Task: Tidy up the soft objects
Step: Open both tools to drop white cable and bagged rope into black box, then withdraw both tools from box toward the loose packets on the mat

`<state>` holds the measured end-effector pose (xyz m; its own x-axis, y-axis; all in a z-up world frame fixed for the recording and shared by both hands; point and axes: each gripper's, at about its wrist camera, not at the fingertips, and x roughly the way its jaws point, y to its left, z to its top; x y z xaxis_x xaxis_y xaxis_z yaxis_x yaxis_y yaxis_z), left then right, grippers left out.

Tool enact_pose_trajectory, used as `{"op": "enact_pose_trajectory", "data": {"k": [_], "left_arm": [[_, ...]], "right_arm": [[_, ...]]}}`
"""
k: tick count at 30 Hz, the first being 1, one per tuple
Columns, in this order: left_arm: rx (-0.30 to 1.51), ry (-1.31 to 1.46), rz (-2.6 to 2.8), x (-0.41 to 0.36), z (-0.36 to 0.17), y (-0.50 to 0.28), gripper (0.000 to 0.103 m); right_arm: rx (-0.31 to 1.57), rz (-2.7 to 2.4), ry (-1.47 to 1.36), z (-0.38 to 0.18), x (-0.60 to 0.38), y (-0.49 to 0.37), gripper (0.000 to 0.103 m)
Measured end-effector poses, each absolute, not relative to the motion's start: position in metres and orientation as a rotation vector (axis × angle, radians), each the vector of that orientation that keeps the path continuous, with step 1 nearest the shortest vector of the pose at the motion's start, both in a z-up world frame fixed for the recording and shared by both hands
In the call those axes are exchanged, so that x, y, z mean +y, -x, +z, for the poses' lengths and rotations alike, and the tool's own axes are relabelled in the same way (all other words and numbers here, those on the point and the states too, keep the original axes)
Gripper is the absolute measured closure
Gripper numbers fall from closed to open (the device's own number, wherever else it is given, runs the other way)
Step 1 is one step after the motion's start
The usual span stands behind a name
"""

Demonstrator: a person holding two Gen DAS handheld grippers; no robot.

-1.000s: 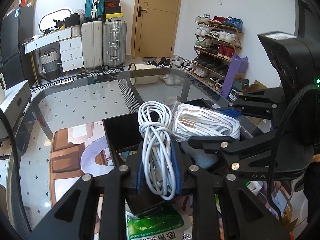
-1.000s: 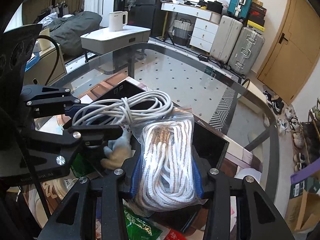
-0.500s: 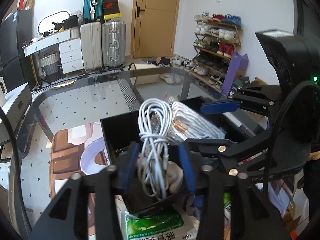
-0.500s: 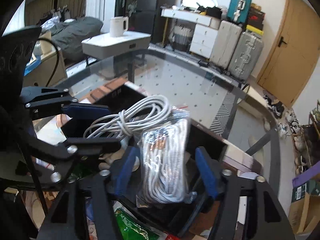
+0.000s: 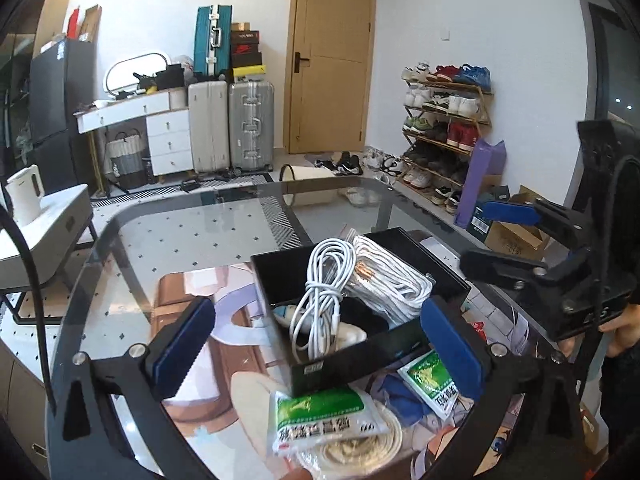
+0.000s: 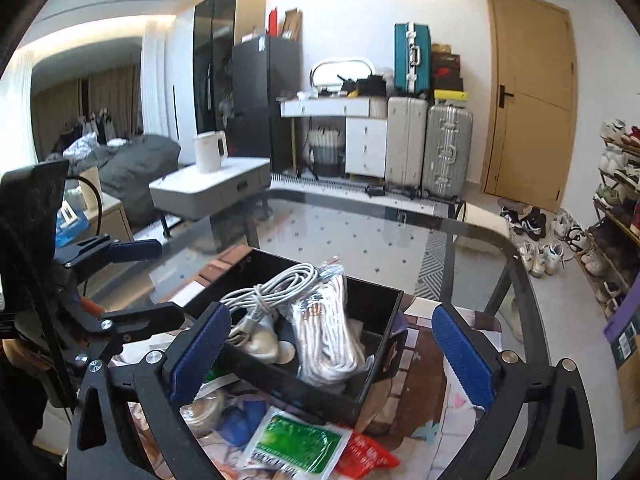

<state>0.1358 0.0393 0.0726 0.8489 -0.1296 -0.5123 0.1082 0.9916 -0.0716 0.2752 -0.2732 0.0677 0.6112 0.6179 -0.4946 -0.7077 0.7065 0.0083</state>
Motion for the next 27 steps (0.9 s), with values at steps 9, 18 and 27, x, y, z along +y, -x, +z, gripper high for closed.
{"op": "enact_pose_trajectory", "data": {"k": [9, 18, 27], "left_arm": [[0.509, 0.072, -0.101, 0.046, 0.075, -0.107, 0.000], [0.521, 0.070, -0.085, 0.043, 0.066, -0.093, 0.000], [0.535, 0.080, -0.086, 0.040, 0.056, -0.081, 0.000]], "right_arm": [[0.482, 0.731, 0.149, 0.065, -0.299, -0.235, 0.001], [0.503, 0.705, 0.132, 0.052, -0.313, -0.217, 0.001], [0.559, 0.705, 0.135, 0.041, -0.317, -0.219, 0.001]]}}
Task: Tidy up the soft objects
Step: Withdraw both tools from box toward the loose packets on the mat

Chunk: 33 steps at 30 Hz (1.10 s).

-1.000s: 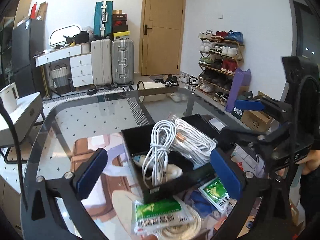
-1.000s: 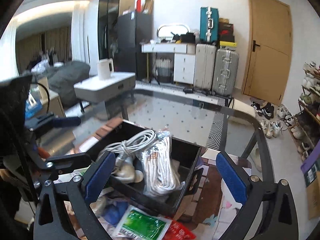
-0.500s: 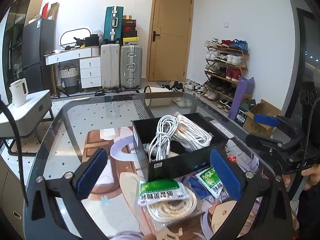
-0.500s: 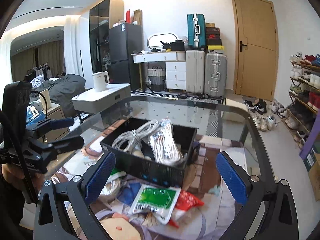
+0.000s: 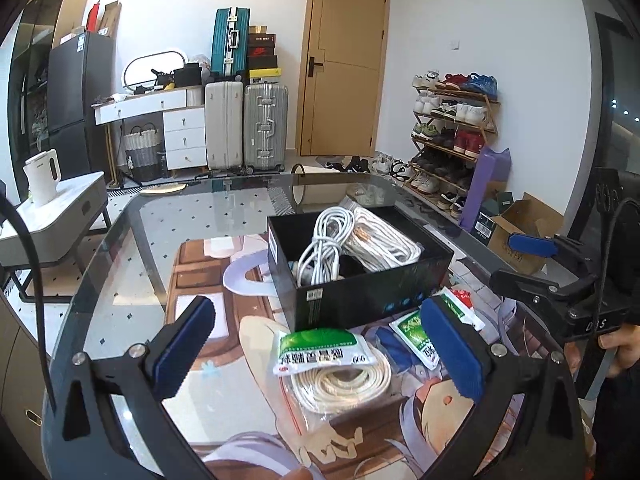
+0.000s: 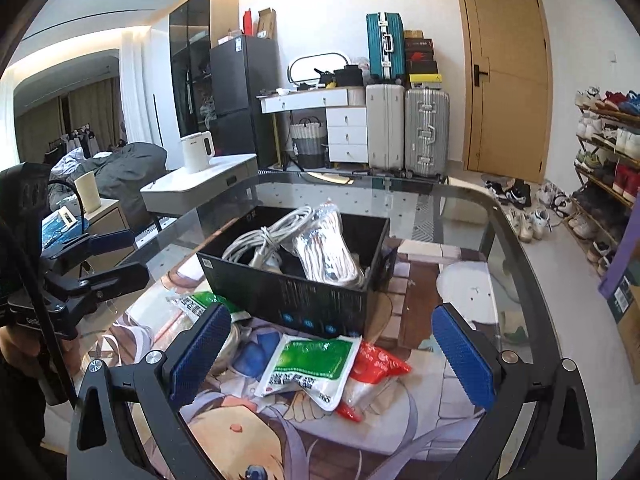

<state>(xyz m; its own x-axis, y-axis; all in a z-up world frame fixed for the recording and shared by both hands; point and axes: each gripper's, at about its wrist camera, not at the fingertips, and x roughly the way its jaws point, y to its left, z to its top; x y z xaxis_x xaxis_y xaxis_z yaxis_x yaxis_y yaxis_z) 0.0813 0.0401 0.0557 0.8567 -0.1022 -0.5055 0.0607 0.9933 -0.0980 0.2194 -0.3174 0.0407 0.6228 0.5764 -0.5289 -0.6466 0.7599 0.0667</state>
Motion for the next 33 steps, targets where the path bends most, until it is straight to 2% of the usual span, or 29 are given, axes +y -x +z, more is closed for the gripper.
{"op": "enact_pose_trajectory", "data": {"k": [33], "left_arm": [[0.758, 0.118, -0.109, 0.025, -0.004, -0.099, 0.000]], "right_arm": [[0.751, 0.648, 0.172, 0.001, -0.313, -0.243, 0.001]]}}
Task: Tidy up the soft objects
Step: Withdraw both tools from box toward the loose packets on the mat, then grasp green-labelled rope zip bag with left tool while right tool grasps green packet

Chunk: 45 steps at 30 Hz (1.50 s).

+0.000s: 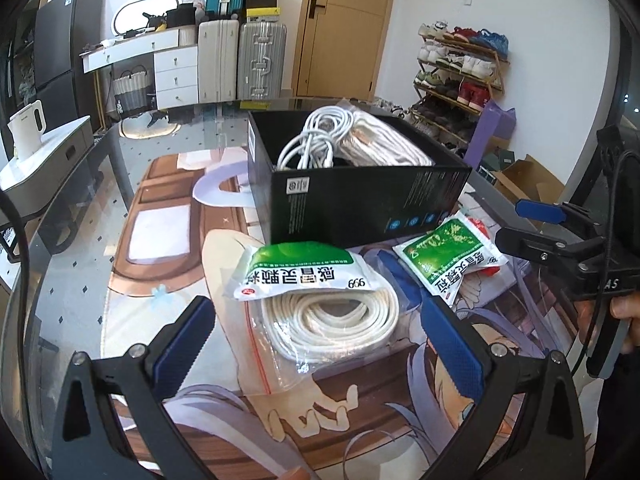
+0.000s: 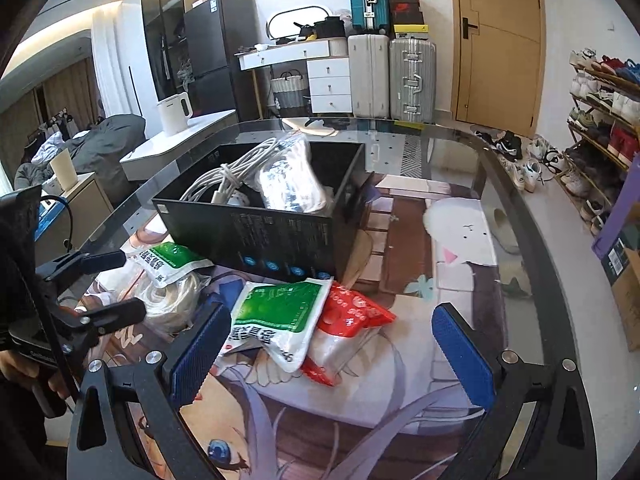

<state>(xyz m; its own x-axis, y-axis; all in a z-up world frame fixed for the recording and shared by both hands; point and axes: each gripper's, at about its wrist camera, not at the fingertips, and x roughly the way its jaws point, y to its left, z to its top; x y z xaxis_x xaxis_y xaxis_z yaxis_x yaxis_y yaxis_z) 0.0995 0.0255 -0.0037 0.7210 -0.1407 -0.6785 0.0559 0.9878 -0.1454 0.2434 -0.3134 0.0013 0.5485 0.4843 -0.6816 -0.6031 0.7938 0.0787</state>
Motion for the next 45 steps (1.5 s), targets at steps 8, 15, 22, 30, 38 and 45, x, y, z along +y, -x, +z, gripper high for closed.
{"op": "enact_pose_trajectory", "data": {"k": [8, 15, 22, 30, 38, 45], "left_arm": [[0.824, 0.104, -0.088, 0.022, -0.012, -0.112, 0.000], [0.848, 0.090, -0.076, 0.017, -0.014, -0.117, 0.000], [0.866, 0.088, -0.076, 0.022, -0.018, -0.113, 0.000], [0.872, 0.090, -0.074, 0.033, -0.020, -0.104, 0.000], [0.862, 0.092, -0.078, 0.038, -0.018, -0.099, 0.000], [0.855, 0.097, -0.077, 0.041, -0.015, -0.098, 0.000]], "right_arm": [[0.772, 0.691, 0.211, -0.005, -0.301, -0.239, 0.001], [0.774, 0.685, 0.223, -0.006, -0.298, -0.238, 0.001], [0.760, 0.720, 0.300, -0.009, -0.275, -0.229, 0.001], [0.792, 0.722, 0.372, -0.025, -0.254, -0.230, 0.002], [0.795, 0.708, 0.398, -0.029, -0.246, -0.236, 0.006], [0.776, 0.714, 0.457, -0.033, -0.238, -0.229, 0.022]]}}
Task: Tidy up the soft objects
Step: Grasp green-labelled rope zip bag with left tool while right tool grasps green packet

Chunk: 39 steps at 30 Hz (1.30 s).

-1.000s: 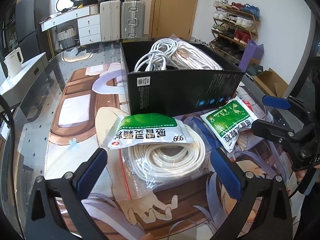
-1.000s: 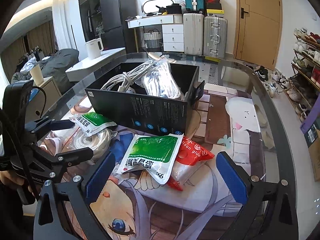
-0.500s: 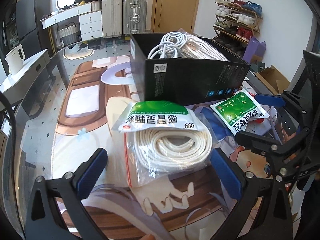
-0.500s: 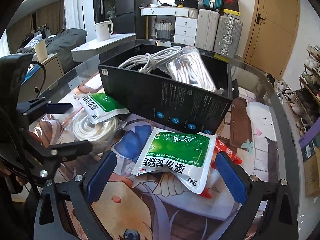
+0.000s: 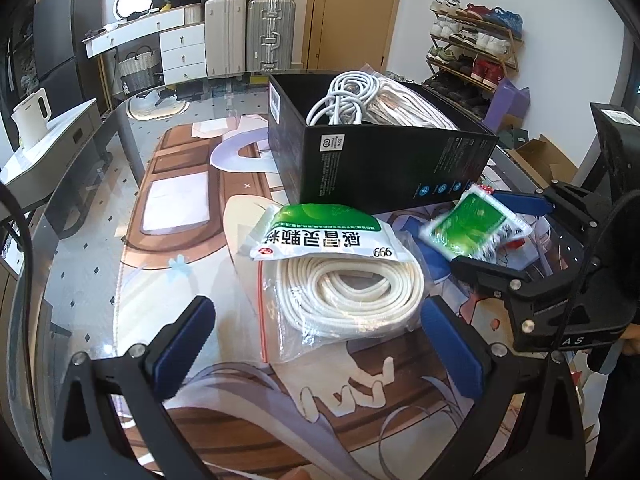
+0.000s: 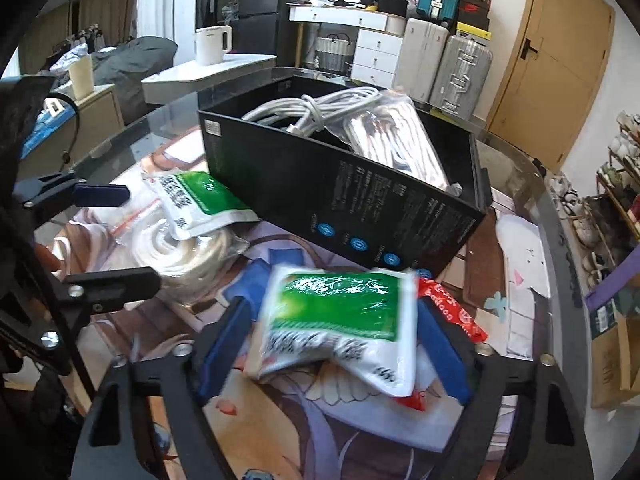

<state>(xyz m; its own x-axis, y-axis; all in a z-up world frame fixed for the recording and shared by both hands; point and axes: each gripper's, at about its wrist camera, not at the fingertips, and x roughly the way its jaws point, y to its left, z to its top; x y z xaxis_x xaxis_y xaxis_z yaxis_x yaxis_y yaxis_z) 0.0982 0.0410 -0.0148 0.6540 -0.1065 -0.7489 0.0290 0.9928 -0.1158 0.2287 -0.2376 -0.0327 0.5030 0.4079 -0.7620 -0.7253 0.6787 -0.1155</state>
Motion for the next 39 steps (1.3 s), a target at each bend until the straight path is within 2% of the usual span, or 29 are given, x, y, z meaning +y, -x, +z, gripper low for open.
{"op": "enact_pose_trajectory", "data": {"k": [11, 16, 25, 26, 28, 32, 35, 39], "left_arm": [[0.850, 0.104, -0.085, 0.041, -0.014, -0.097, 0.000], [0.853, 0.108, -0.087, 0.042, -0.015, -0.097, 0.000], [0.854, 0.116, -0.086, 0.044, -0.015, -0.097, 0.000], [0.853, 0.116, -0.086, 0.044, -0.015, -0.097, 0.000], [0.854, 0.116, -0.086, 0.044, -0.016, -0.097, 0.000], [0.853, 0.115, -0.085, 0.044, -0.015, -0.097, 0.000], [0.854, 0.120, -0.086, 0.045, -0.016, -0.097, 0.000], [0.853, 0.124, -0.087, 0.043, -0.014, -0.096, 0.000]], "right_arm": [[0.764, 0.751, 0.509, -0.033, -0.235, -0.218, 0.021], [0.756, 0.756, 0.535, -0.037, -0.231, -0.215, 0.015], [0.741, 0.785, 0.577, -0.039, -0.223, -0.208, 0.016], [0.737, 0.792, 0.580, -0.039, -0.222, -0.207, 0.018], [0.745, 0.831, 0.572, -0.039, -0.220, -0.203, 0.032], [0.765, 0.862, 0.535, -0.039, -0.221, -0.205, 0.039], [0.769, 0.872, 0.505, -0.038, -0.226, -0.206, 0.050], [0.788, 0.887, 0.488, -0.037, -0.233, -0.206, 0.050]]}}
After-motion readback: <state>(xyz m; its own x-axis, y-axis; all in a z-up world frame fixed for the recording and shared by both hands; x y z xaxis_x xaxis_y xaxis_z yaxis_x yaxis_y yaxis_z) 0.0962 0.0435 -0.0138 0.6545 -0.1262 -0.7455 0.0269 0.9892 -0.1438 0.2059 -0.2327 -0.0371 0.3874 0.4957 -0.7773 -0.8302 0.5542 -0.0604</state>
